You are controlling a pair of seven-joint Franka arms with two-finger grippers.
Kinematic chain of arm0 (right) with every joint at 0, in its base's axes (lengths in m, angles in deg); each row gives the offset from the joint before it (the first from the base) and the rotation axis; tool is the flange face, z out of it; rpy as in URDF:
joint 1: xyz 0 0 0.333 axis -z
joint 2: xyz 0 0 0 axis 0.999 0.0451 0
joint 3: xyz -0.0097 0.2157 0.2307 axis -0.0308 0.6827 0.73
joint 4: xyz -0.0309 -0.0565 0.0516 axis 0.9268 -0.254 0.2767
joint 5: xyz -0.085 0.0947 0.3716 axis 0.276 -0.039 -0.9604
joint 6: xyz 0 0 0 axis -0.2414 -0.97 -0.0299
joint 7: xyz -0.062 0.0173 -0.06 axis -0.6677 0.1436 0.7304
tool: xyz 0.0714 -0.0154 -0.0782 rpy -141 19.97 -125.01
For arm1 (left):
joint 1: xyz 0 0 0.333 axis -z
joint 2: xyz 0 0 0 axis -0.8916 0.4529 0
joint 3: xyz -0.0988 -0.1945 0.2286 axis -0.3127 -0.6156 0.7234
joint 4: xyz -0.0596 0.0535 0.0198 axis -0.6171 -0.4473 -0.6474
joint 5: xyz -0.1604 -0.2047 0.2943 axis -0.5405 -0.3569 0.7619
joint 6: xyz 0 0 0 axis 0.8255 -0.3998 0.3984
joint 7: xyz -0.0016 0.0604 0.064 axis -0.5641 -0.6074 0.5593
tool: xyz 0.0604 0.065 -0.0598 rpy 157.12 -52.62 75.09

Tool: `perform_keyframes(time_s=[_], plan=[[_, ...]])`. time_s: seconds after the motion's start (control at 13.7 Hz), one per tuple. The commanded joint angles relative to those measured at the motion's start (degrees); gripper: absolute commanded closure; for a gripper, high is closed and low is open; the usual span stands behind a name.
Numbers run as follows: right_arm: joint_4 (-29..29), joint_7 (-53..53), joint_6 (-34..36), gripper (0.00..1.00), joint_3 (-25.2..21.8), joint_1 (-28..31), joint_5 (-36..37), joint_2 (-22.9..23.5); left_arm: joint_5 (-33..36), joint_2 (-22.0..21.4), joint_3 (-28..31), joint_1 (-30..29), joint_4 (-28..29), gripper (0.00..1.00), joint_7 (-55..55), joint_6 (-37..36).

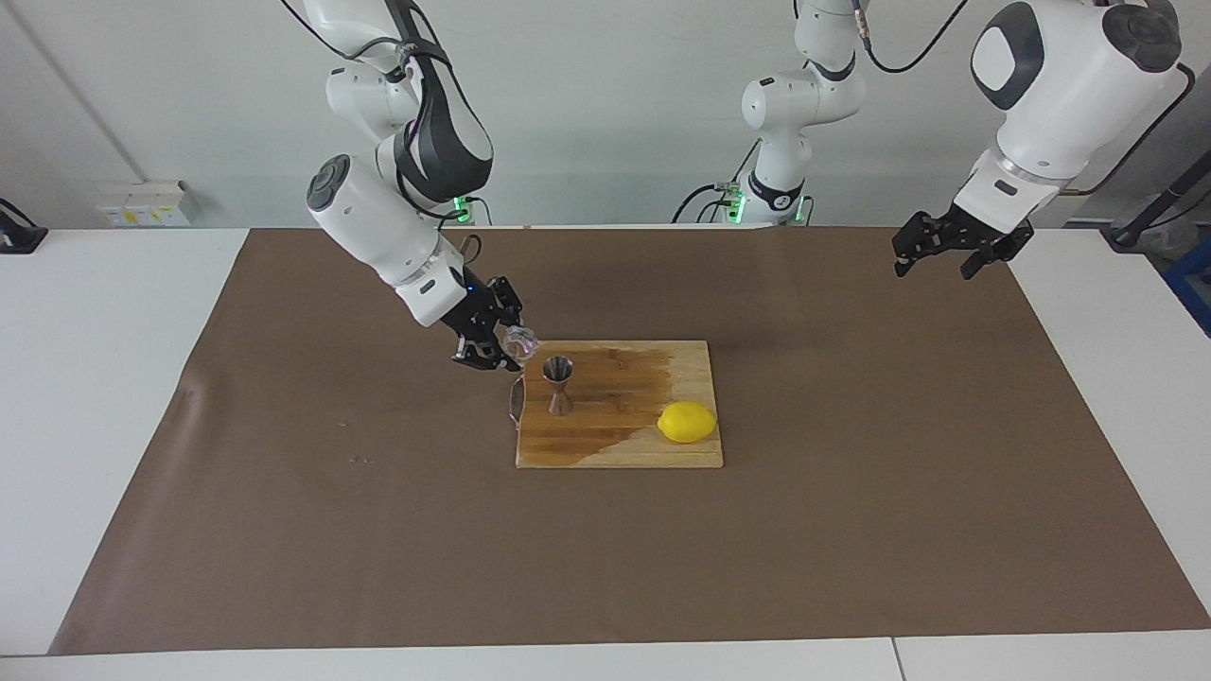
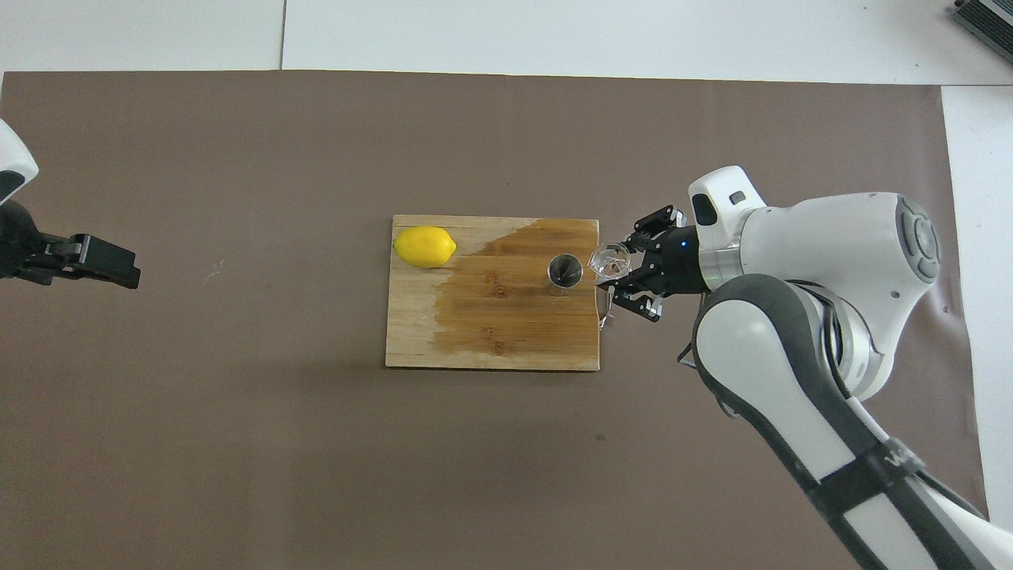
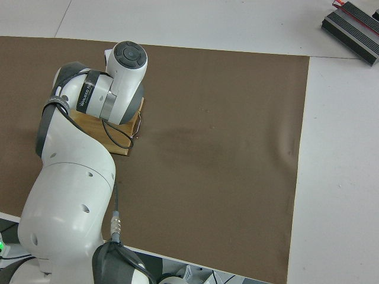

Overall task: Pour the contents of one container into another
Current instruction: 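Lift the glass with the right gripper toward the metal cup, then tilt the glass over the metal cup with the right gripper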

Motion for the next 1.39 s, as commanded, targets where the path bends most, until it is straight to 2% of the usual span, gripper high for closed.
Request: perform_keyframes(time_s=[0.0, 0.44, 0.58, 1.31], plan=[[1.82, -5.37, -2.33, 1.0, 1.72, 0.41, 4.92, -1.7, -0.33, -1.4, 0.4, 0.49, 0.83, 0.0, 0.48, -3.12], [1.64, -12.93, -3.66, 1.0, 4.0, 0.41, 11.87, -1.35, -0.33, -1.4, 0.66, -0.13, 0.83, 0.0, 0.47, -3.57], [1.47, -15.83, -3.65, 1.0, 4.36, 0.41, 16.6, -1.26, -0.42, -1.4, 0.75, -0.21, 0.83, 0.0, 0.47, -3.57], [-0.12, -24.81, -3.57, 1.0, 6.64, 0.41, 24.62, -0.3, -0.33, -1.4, 0.75, -0.22, 0.83, 0.0, 0.47, -3.57]])
